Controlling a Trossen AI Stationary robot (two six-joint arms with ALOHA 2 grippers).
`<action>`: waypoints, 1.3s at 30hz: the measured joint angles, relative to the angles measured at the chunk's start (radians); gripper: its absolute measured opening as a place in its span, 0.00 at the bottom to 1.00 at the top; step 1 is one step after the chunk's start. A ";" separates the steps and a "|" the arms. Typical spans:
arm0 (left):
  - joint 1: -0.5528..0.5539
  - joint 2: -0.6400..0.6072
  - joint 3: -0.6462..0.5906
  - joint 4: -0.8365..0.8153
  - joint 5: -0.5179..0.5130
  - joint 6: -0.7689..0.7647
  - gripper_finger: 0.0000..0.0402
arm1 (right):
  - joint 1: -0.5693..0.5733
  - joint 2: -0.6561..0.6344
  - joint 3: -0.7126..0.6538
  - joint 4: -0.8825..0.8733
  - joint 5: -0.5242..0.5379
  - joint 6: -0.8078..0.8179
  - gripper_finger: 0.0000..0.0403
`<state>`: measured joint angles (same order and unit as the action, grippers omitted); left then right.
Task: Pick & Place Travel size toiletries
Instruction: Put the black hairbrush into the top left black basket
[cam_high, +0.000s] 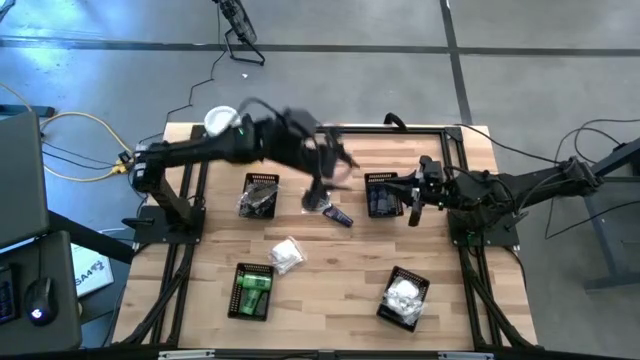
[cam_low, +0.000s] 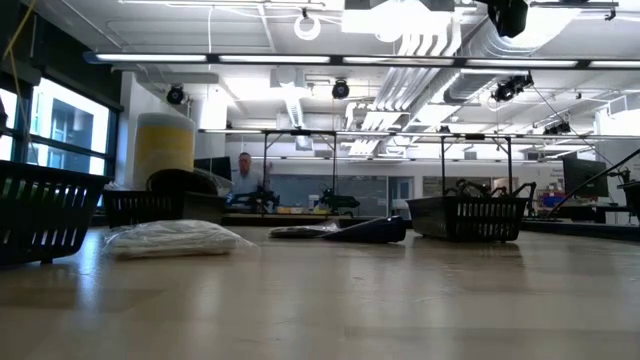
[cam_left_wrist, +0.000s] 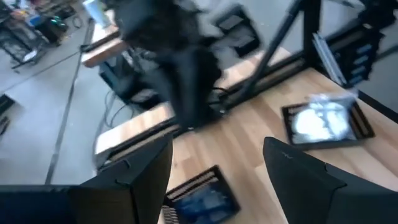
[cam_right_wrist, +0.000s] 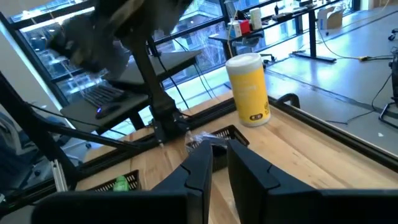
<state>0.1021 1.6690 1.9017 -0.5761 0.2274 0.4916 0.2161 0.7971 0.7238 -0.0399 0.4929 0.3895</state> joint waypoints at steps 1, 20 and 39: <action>-0.018 0.001 -0.023 0.015 -0.021 0.001 0.61 | 0.000 0.000 0.000 0.000 0.000 0.000 0.10; -0.090 0.000 -0.153 0.060 -0.010 0.010 0.59 | -0.017 0.000 0.000 0.021 0.006 -0.002 0.10; -0.009 -0.256 -0.528 0.311 0.028 -0.047 0.35 | -0.134 0.000 0.000 0.087 0.005 -0.002 0.10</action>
<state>0.0927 1.4129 1.3736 -0.2655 0.2550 0.4444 0.0825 0.7974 0.7238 0.0472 0.4984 0.3878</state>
